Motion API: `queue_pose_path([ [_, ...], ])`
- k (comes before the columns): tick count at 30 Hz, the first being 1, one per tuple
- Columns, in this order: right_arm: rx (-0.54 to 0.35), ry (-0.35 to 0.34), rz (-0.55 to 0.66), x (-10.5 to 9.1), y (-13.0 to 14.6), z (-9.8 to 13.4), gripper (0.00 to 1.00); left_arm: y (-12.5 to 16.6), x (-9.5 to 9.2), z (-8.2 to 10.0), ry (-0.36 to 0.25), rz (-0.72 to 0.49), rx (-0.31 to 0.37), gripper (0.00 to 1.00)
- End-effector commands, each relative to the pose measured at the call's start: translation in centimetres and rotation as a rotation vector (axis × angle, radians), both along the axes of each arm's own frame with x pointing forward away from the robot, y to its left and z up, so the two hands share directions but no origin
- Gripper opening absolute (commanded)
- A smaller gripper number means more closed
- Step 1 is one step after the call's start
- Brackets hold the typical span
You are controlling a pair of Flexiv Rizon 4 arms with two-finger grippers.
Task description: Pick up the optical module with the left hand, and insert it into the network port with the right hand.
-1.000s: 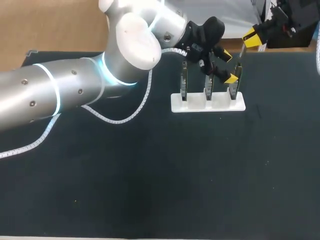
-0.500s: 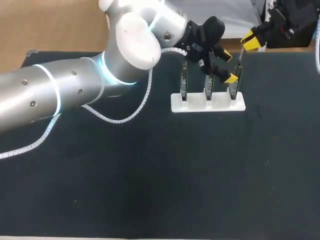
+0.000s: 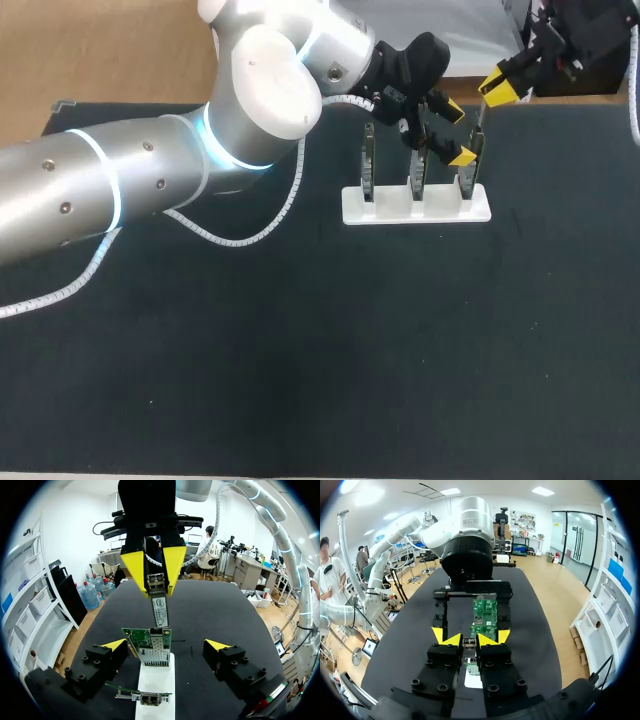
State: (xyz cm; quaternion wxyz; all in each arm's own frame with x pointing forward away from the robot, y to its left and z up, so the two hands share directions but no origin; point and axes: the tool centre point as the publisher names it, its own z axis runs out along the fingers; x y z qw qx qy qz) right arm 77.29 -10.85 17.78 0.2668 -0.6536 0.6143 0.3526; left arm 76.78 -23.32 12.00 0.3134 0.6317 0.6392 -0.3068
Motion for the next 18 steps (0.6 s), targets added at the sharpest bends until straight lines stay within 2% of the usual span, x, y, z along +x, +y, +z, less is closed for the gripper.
queue_pose_path([
  [1, -0.012, -0.004, -0.003, -0.12, 0.28, -0.08, 0.00, -0.15, 0.24, 0.04, 0.004, -0.002, 0.006, 1.00],
  [18, -0.041, -0.027, -0.014, 0.21, 0.31, -0.86, 0.00, -0.15, 0.24, 0.04, 0.004, -0.002, 0.006, 1.00],
])
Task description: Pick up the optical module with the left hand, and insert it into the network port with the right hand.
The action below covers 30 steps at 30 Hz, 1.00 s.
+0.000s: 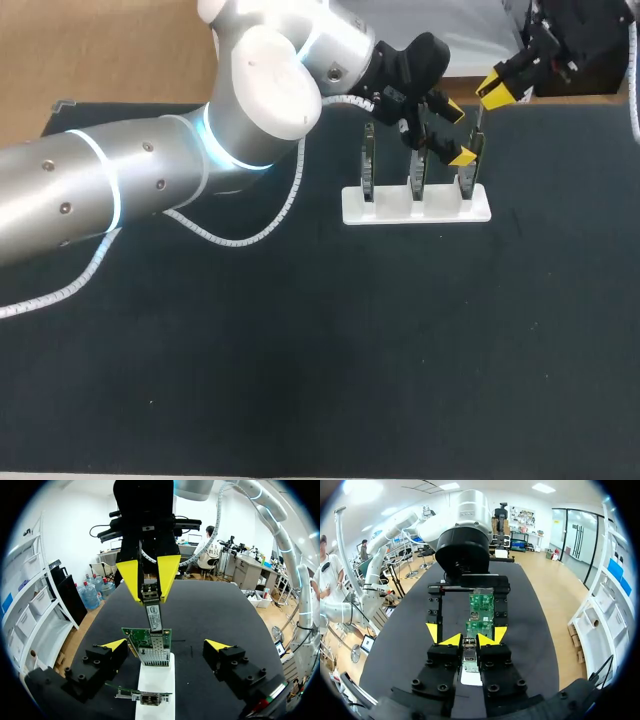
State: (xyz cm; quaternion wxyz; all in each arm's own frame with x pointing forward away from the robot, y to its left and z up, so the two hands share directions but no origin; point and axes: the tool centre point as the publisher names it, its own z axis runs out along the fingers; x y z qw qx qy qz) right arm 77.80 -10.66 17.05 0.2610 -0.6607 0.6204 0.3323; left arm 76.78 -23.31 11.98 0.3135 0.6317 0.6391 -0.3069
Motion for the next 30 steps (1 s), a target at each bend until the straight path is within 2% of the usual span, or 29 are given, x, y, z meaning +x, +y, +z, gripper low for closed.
queue_pose_path([
  [1, 0.002, -0.005, -0.009, -0.3, 0.1, -0.2, 0.00, -0.2, 0.2, 0.1, 0.004, -0.002, 0.006, 1.00],
  [30, -0.010, 0.018, -0.047, -0.3, 0.0, -1.3, 0.00, -0.2, 0.2, 0.1, 0.004, -0.002, 0.006, 1.00],
])
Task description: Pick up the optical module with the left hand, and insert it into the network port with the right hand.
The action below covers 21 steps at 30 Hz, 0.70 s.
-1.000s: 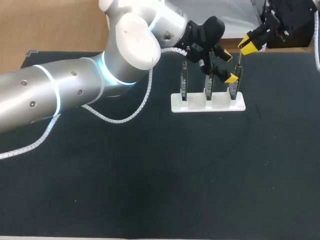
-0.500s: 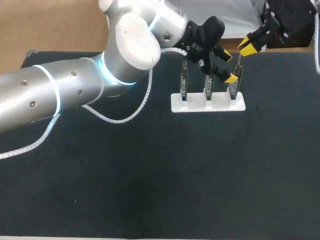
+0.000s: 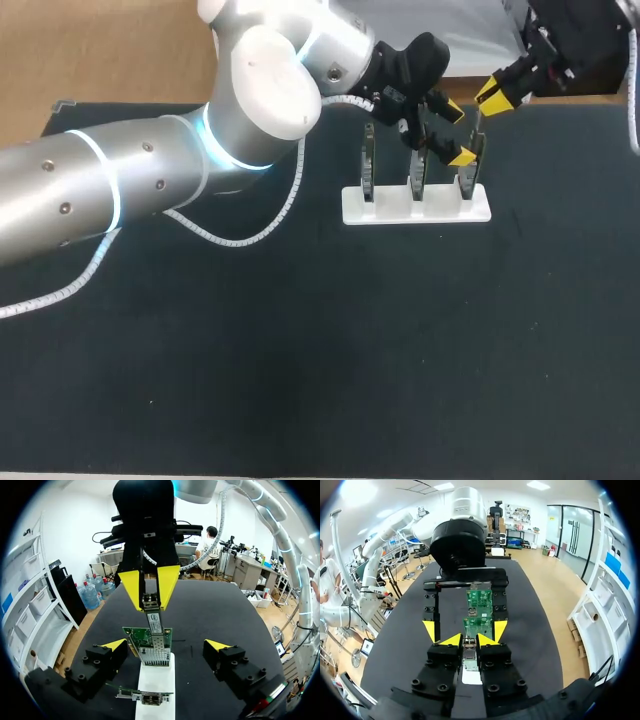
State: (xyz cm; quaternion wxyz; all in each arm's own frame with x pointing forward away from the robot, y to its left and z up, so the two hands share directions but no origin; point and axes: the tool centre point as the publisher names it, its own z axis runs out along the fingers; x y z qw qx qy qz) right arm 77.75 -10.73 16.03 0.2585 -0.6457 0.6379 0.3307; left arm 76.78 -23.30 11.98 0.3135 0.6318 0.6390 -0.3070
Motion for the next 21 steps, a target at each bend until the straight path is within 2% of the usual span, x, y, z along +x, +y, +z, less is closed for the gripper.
queue_pose_path([
  [1, -0.002, 0.000, -0.006, -0.3, 0.0, -0.3, 0.00, -0.2, 0.2, 0.1, 0.004, -0.002, 0.006, 1.00],
  [10, 0.003, 0.004, -0.016, -0.4, 0.0, -0.6, 0.00, -0.2, 0.2, 0.1, 0.004, -0.002, 0.006, 1.00],
  [11, 0.007, 0.006, -0.017, -0.4, 0.0, -0.5, 0.09, -0.2, 0.2, 0.1, 0.004, -0.002, 0.006, 1.00],
  [12, 0.009, 0.006, -0.018, -0.4, 0.0, -0.4, 0.47, -0.2, 0.2, 0.1, 0.004, -0.002, 0.006, 1.00],
  [13, 0.010, 0.006, -0.019, -0.4, 0.0, -0.4, 1.00, -0.2, 0.2, 0.1, 0.004, -0.002, 0.006, 1.00],
  [18, 0.037, 0.008, -0.020, -0.5, 0.0, 0.5, 1.00, -0.2, 0.2, 0.1, 0.004, -0.002, 0.006, 1.00],
  [21, 0.082, 0.003, -0.020, -0.6, 0.1, 1.7, 1.00, -0.2, 0.2, 0.1, 0.004, -0.002, 0.006, 1.00],
])
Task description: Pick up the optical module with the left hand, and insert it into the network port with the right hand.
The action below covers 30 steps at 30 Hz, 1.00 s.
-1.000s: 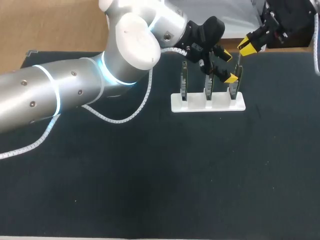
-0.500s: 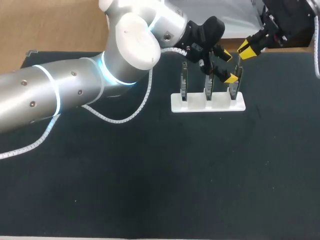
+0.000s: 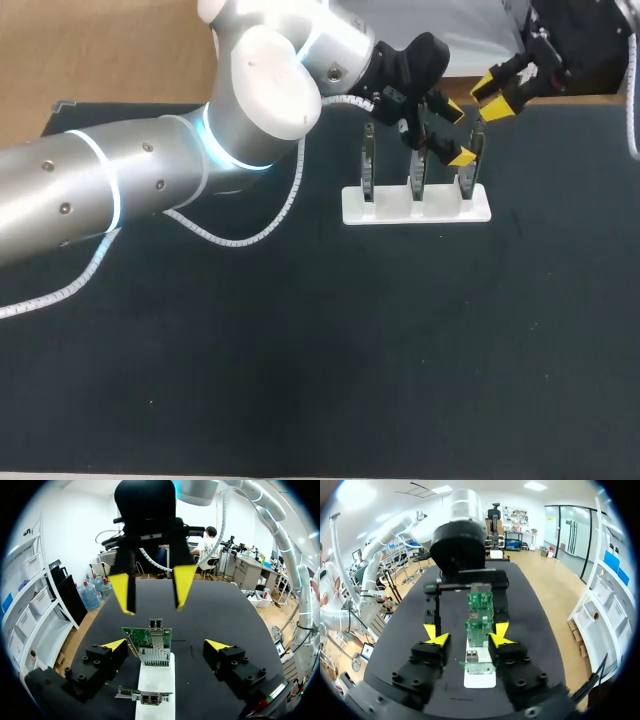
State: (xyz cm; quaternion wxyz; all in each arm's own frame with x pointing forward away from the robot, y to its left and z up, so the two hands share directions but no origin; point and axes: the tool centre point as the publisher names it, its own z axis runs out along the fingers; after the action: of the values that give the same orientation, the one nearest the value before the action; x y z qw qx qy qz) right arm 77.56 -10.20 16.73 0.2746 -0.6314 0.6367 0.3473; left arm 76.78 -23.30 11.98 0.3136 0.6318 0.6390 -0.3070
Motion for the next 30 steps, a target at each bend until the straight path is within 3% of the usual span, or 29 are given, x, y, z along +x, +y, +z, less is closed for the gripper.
queue_pose_path([
  [1, 0.041, -0.005, -0.001, -0.4, -0.4, 1.3, 1.00, -0.2, 0.2, 0.1, 0.004, -0.002, 0.006, 1.00],
  [5, 0.066, -0.006, 0.008, -0.2, -0.4, 1.8, 1.00, -0.2, 0.2, 0.1, 0.004, -0.002, 0.006, 1.00],
  [6, 0.066, -0.005, 0.009, -0.2, -0.4, 1.8, 0.89, -0.2, 0.2, 0.1, 0.004, -0.002, 0.006, 1.00],
  [8, 0.064, -0.005, 0.012, -0.1, -0.3, 1.7, 0.00, -0.2, 0.2, 0.1, 0.004, -0.002, 0.006, 1.00],
  [30, 0.026, 0.028, 0.014, 0.3, -0.5, -0.7, 0.00, -0.2, 0.2, 0.1, 0.004, -0.002, 0.006, 1.00],
])
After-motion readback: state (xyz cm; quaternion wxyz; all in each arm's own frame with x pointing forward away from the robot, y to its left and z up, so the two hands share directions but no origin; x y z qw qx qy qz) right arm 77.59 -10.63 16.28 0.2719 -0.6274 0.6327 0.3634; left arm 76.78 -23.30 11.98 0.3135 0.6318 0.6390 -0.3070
